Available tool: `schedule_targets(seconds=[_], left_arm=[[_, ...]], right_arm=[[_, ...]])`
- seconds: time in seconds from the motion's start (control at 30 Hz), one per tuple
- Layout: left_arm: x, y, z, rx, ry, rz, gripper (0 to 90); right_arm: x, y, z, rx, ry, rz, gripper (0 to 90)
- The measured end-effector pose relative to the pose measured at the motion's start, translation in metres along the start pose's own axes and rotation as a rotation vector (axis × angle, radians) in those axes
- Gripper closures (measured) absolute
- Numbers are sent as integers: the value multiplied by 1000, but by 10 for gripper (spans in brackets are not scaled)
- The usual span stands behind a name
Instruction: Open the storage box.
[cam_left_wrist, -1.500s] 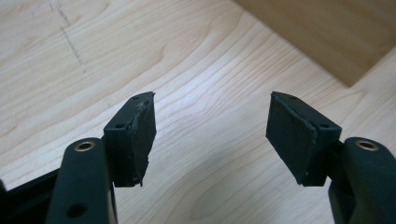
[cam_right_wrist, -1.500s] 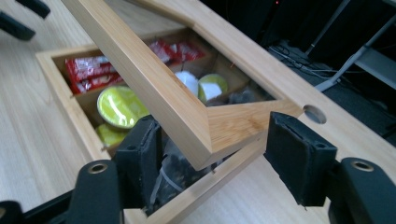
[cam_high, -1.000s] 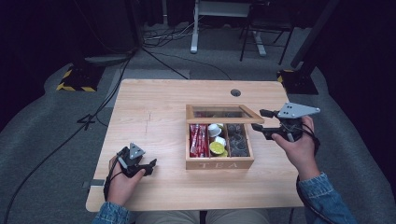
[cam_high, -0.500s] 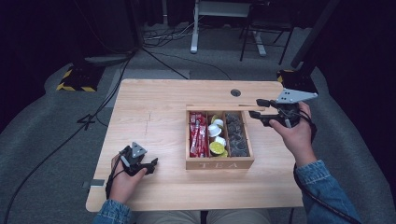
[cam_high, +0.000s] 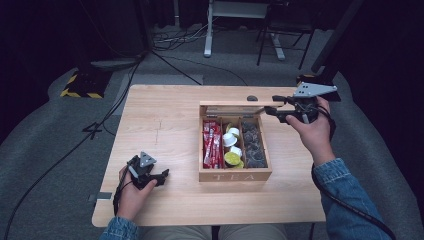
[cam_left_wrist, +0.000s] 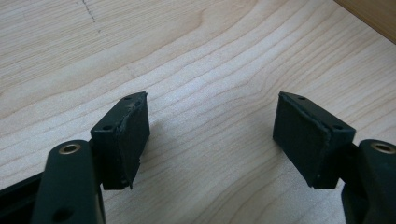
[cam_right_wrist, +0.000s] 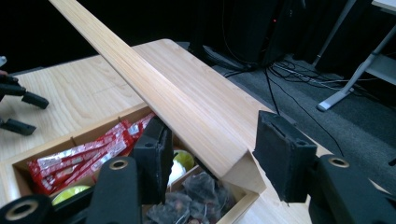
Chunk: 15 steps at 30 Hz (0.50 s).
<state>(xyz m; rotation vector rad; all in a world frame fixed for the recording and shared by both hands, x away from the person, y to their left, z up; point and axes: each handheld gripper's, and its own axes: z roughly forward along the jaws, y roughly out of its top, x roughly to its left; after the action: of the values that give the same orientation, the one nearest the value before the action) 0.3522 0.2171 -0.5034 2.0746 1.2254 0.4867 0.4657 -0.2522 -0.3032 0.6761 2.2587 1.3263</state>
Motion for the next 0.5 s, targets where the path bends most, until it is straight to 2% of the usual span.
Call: schedule_targets(seconds=[0.2, 0.5], left_arm=[[-1, 0, 0, 1, 11, -12, 273], [-1, 0, 0, 1, 8, -14, 272]], right_arm=[[-9, 9, 9, -2, -4, 1, 479], [-23, 16, 21, -50, 16, 68, 479]])
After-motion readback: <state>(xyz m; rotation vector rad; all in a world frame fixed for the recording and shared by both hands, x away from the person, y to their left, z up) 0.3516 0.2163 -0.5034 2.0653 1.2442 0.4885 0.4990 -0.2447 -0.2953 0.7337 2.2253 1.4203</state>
